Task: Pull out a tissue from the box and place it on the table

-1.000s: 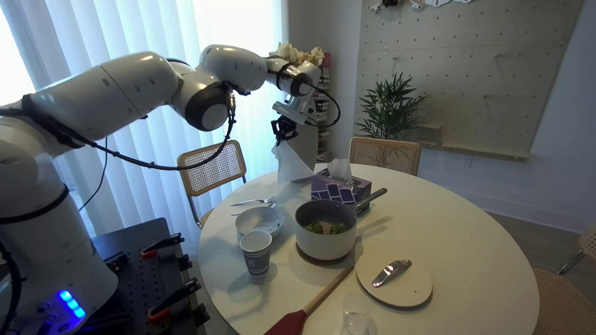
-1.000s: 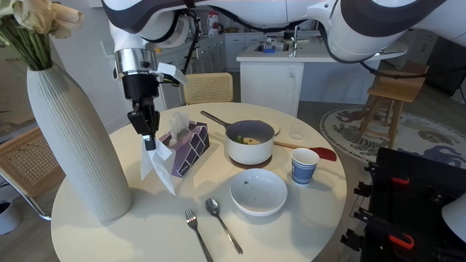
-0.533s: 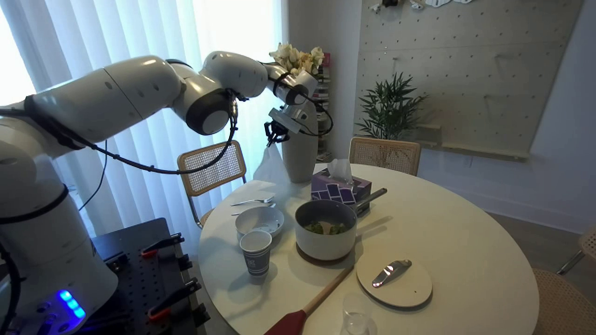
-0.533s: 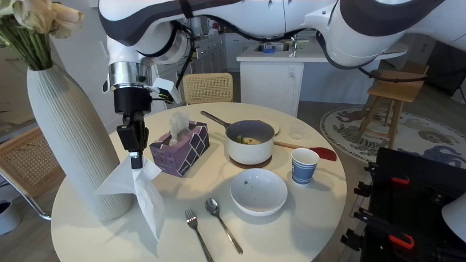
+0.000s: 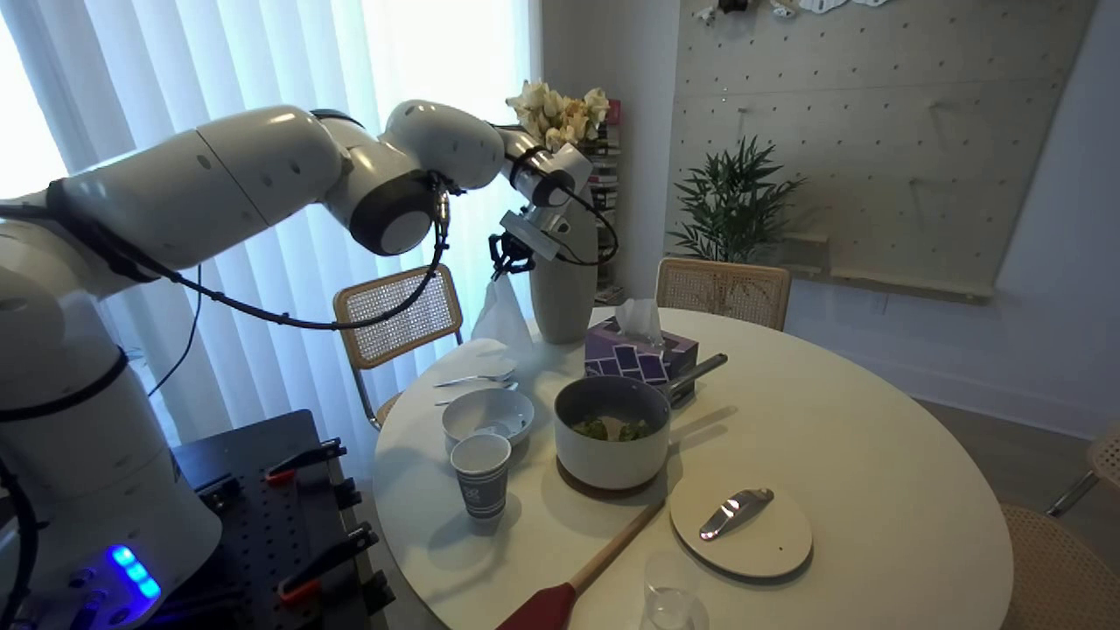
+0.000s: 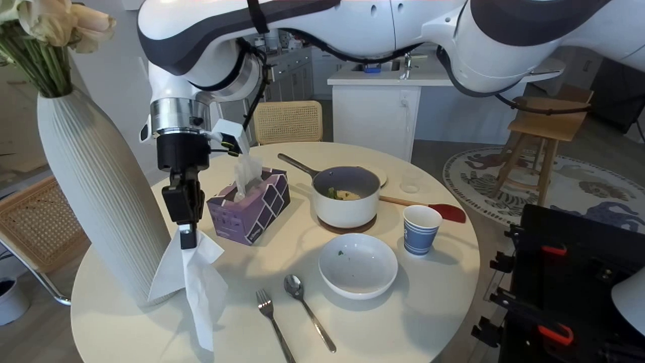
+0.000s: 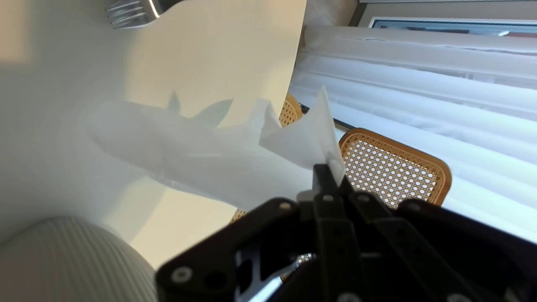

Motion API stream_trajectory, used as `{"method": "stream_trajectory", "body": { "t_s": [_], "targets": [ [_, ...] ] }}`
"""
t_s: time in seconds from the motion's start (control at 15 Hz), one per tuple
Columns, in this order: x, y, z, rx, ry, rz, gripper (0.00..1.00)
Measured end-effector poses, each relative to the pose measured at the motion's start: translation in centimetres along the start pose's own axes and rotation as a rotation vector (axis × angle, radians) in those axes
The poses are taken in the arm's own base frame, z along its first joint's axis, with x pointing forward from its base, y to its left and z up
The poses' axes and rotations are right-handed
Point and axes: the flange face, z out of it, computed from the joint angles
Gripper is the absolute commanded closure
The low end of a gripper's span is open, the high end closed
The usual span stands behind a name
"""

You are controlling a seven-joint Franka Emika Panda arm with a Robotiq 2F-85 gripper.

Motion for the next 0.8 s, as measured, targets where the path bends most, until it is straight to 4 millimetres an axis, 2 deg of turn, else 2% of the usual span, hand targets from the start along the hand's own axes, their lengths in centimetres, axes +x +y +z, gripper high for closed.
{"method": "stream_trajectory", "body": {
  "t_s": [0.8],
  "targets": [
    [0.8,-0.1,4.7,-0.019,0.039,-0.028,1.00]
  ]
}}
